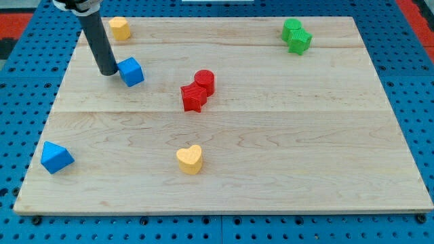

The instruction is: Push your arm to the top left of the red circle

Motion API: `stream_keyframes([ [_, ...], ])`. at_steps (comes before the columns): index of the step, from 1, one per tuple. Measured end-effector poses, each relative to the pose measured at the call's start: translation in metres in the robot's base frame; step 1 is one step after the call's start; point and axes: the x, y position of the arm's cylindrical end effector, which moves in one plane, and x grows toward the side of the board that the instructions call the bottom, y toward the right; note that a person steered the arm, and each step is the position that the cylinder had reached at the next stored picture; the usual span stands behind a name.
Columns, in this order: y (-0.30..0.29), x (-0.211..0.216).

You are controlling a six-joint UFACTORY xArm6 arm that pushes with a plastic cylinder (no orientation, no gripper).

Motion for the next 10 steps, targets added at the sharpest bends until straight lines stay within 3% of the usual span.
stream_keyframes([
  [1, 0.022, -0.047],
  [2, 0.052, -0.051],
  [3, 0.08, -0.041],
  [5, 0.08, -0.004],
  [10, 0.104, -0.016],
])
